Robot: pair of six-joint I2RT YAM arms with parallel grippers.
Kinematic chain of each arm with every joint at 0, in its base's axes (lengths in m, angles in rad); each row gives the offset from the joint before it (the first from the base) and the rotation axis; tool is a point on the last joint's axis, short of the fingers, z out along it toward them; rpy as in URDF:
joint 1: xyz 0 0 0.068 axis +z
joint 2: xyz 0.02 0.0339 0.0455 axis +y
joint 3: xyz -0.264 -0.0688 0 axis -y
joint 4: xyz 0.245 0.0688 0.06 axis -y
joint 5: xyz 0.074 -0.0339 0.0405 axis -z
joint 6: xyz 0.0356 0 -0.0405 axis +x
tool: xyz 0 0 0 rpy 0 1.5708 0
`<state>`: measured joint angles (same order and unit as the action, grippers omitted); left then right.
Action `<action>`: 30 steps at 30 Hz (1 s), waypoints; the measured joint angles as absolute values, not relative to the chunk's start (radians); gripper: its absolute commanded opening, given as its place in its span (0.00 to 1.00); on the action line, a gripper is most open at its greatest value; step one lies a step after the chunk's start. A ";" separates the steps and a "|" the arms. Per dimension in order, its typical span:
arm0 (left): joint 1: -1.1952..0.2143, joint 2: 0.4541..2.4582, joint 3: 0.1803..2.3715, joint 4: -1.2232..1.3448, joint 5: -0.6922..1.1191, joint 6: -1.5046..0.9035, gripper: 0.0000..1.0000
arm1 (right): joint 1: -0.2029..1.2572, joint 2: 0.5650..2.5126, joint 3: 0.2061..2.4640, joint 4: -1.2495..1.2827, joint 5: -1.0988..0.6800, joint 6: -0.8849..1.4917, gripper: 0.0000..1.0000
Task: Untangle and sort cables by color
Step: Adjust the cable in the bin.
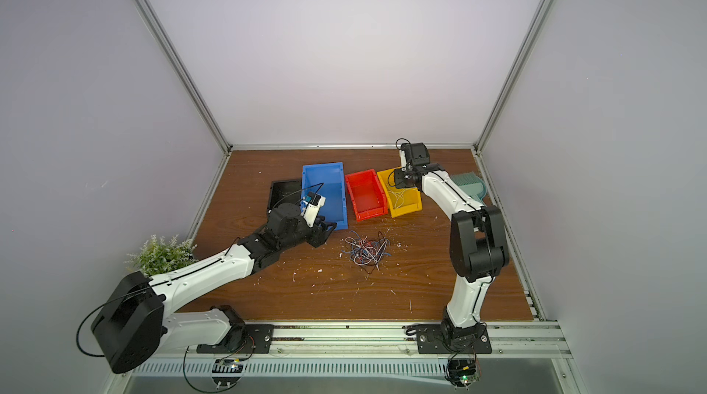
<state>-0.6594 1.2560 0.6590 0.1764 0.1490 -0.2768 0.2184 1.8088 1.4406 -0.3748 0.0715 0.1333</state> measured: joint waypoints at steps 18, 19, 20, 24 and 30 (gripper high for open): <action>-0.659 1.271 0.659 0.183 0.151 -0.273 0.54 | -0.143 1.791 1.159 -0.089 -0.410 0.485 0.52; -0.659 1.271 0.659 0.183 0.150 -0.273 0.54 | -0.142 1.796 1.152 -0.066 -0.429 0.502 0.52; -0.659 1.271 0.659 0.183 0.149 -0.273 0.54 | -0.141 1.802 1.148 -0.044 -0.451 0.519 0.51; -0.659 1.271 0.656 0.183 0.144 -0.273 0.54 | -0.139 1.829 1.148 0.029 -0.511 0.573 0.34; -0.659 1.271 0.639 0.185 0.131 -0.274 0.54 | -0.139 1.877 1.148 0.087 -0.583 0.634 0.25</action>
